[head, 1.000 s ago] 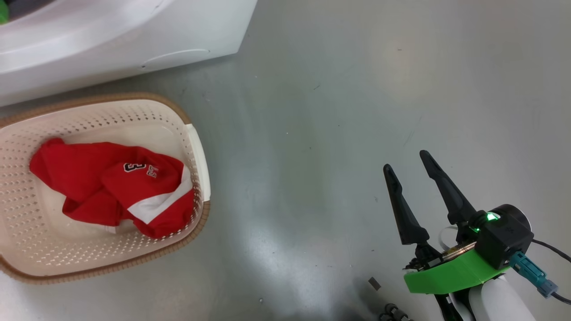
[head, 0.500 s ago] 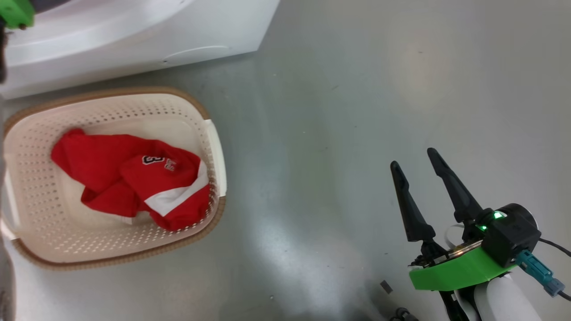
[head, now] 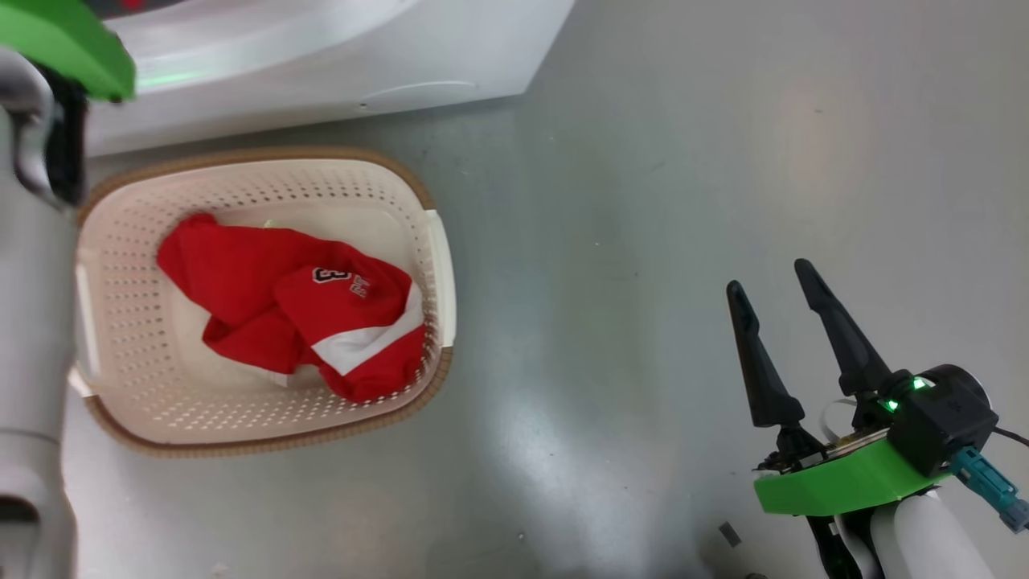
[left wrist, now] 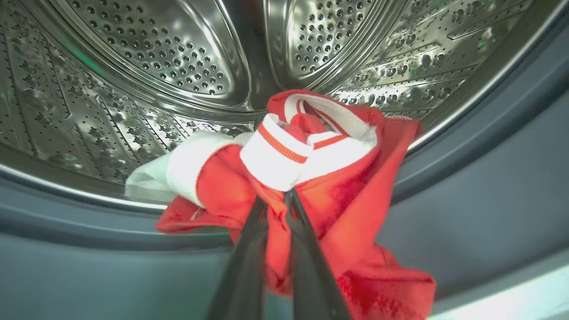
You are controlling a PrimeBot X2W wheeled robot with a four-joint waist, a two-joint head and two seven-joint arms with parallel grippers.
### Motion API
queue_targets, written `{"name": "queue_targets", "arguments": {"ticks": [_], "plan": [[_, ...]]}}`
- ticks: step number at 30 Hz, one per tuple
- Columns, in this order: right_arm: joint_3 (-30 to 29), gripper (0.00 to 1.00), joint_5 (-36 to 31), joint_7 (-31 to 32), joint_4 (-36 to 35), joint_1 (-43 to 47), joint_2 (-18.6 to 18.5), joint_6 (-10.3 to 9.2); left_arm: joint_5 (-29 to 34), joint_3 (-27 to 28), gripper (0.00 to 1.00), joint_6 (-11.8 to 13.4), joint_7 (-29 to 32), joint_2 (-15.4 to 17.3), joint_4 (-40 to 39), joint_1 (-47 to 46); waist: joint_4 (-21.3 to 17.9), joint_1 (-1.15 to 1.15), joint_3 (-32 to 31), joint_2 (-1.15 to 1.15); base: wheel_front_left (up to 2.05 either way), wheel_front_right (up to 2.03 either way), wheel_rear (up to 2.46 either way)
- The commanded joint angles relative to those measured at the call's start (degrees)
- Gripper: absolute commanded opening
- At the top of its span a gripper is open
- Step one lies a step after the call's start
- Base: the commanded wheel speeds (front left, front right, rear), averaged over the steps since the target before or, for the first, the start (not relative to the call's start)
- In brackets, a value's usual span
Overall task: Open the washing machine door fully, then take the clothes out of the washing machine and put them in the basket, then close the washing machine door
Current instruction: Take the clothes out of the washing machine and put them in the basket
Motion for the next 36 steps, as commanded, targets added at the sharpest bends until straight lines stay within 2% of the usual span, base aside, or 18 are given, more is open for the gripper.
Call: {"name": "queue_targets", "arguments": {"ticks": [1, 11, 26, 31, 36], "plan": [[1.08, 1.0, -0.8, -0.37, -1.35, -0.06, -0.54, 0.36, -0.27, 0.53, 0.0, -0.12, -0.58, 2.22, -1.92, 1.67, 0.74, 0.0, -0.62, 0.0, 0.0, 0.0, 0.0], [-0.7, 1.0, -1.26, -0.37, -1.95, 0.41, -0.54, 0.36, -0.73, 0.25, 0.0, 1.66, -2.33, 1.81, -17.02, 15.9, 3.61, 0.0, -2.85, 0.0, 0.0, 0.0, 0.0], [-1.13, 1.0, -0.53, -0.37, -1.66, 1.0, -0.54, 0.36, -0.67, -0.77, 0.0, 7.78, 0.81, 1.33, -44.22, 37.73, 4.64, 0.0, -9.3, 0.0, 0.0, 0.0, 0.0], [-1.52, 1.0, -0.27, -0.37, -1.37, 1.72, -0.54, 0.36, -0.39, -1.01, 0.0, 9.81, 1.85, 1.49, -49.96, 43.97, 4.57, 0.0, -11.98, 0.0, 0.0, 0.0, 0.0], [-1.58, 1.0, 0.01, -0.37, -1.12, 2.35, -0.54, 0.36, -0.97, -1.26, 0.0, 11.07, 3.23, 1.23, -52.18, 48.93, 4.45, 0.0, -14.13, 0.0, 0.0, 0.0, 0.0]]}}
